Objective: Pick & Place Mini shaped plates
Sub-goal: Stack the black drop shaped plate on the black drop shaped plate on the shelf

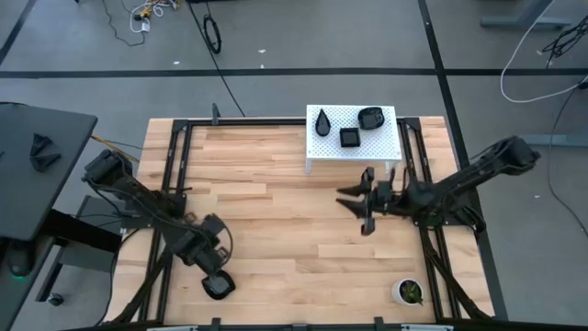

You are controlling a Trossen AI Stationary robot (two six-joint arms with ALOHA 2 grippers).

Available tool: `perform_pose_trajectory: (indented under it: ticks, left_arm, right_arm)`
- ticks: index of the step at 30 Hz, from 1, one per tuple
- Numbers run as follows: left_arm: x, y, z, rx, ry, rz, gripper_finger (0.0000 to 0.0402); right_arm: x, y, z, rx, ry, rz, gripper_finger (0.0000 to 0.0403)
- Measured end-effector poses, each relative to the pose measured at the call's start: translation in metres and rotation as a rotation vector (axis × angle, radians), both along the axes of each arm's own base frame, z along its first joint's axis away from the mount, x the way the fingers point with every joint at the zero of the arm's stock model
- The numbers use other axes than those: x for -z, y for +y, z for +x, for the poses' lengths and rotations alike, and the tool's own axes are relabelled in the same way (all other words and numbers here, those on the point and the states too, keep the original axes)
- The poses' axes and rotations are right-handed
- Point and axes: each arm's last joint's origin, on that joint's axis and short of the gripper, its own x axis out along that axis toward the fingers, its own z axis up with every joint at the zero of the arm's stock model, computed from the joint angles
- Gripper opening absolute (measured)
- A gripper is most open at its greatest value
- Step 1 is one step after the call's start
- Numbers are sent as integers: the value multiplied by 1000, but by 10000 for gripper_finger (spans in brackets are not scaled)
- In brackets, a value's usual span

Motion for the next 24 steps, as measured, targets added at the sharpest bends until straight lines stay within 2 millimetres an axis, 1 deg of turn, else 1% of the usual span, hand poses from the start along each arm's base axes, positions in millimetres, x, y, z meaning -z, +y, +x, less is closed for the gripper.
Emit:
perform_pose_trajectory:
  ticks: [2,5,7,10,13,20,22,24]
  left_arm:
    - [0,-6,-10,-45,72,-50,76]
    - [0,-18,-25,-122,134,-109,76]
    - [0,-25,-33,-171,146,-126,76]
    - [0,-30,-42,-236,129,-111,75]
    - [4,-30,-46,-261,92,-90,66]
    - [30,-24,-52,-267,53,-128,12]
    - [33,-24,-51,-265,18,-134,5]
    - [34,-25,-48,-261,-34,-142,7]
  right_arm:
    - [9,4,5,-7,36,7,123]
    - [20,7,12,-9,72,17,123]
    - [24,7,16,-6,77,18,123]
    - [28,9,19,-4,69,12,123]
    - [28,9,21,-4,52,15,123]
    - [27,9,21,-4,44,19,123]
    - [27,9,21,-4,44,19,123]
    - [27,9,21,-4,40,20,123]
